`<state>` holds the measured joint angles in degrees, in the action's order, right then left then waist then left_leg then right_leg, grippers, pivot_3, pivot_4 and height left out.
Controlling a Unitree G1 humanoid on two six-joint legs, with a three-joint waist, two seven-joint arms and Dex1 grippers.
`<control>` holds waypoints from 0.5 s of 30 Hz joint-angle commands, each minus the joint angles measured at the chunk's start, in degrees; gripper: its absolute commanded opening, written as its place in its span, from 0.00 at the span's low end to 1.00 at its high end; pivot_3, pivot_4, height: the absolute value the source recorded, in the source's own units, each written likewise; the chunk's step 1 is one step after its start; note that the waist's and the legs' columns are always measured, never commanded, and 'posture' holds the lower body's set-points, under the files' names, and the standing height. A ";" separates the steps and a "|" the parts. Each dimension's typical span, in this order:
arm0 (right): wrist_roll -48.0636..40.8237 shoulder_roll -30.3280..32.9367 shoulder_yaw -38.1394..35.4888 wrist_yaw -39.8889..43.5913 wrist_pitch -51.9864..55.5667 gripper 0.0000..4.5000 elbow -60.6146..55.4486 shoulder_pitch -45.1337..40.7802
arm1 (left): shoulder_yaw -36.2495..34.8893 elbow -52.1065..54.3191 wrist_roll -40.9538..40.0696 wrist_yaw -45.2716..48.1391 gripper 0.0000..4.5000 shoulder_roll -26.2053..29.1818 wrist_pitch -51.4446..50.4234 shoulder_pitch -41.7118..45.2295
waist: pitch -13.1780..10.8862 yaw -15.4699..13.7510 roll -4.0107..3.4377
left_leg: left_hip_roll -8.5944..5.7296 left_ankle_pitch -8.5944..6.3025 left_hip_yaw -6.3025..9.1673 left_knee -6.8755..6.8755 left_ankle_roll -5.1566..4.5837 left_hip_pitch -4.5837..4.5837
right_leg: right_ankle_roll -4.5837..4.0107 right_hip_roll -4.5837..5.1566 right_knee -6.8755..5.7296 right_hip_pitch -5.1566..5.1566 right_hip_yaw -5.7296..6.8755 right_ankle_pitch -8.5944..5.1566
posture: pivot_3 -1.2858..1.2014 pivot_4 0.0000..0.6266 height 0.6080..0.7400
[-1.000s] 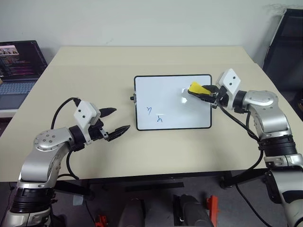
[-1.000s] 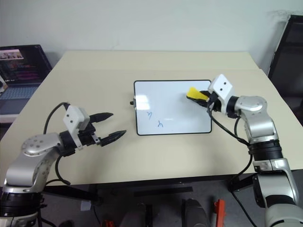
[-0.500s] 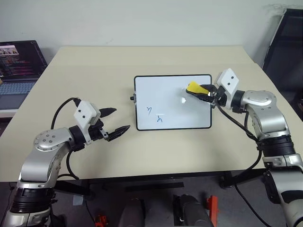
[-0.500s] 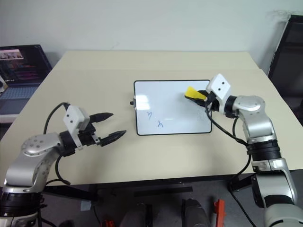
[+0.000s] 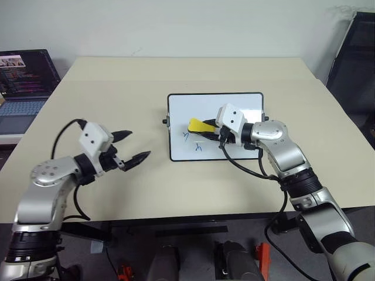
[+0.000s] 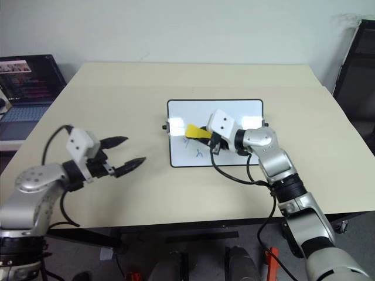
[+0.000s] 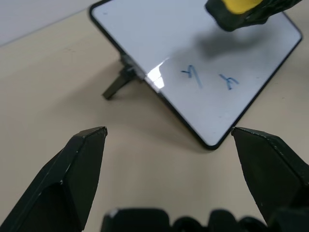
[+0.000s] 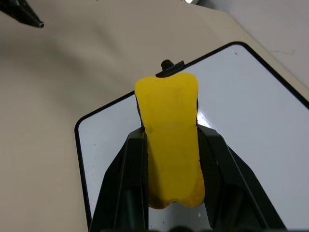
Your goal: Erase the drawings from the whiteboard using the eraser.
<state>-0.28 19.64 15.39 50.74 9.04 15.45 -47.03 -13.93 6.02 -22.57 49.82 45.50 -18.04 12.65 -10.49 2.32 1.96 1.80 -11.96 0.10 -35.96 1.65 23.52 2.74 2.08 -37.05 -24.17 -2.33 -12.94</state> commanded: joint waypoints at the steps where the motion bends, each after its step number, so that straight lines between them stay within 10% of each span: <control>1: 1.04 -0.36 -0.51 -1.18 -2.61 0.23 2.87 -2.81 | -2.62 0.10 -0.63 0.77 1.00 1.70 1.54 1.92 | 0.00 -0.10 0.00 | 0.00 0.00 0.00 -0.01 0.00 0.00 | 0.00 0.00 0.00 0.01 0.00 0.00 | 0.52 0.24 1.00; 15: 2.29 -3.00 -0.33 -2.12 -8.05 0.23 12.30 -7.86 | -1.96 0.63 -0.05 2.44 1.00 3.24 1.14 3.23 | 0.00 0.06 0.00 | 0.00 0.00 -0.02 0.00 0.00 -0.01 | -0.01 0.00 -0.04 -0.01 -0.01 0.01 | 0.52 0.24 1.00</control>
<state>1.80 16.90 15.55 48.82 2.94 27.93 -52.86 -15.18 5.86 -22.52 51.99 47.61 -17.36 14.71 -10.50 2.38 1.95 1.81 -11.96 0.08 -35.97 1.65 23.51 2.72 2.07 -37.09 -24.18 -2.34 -12.93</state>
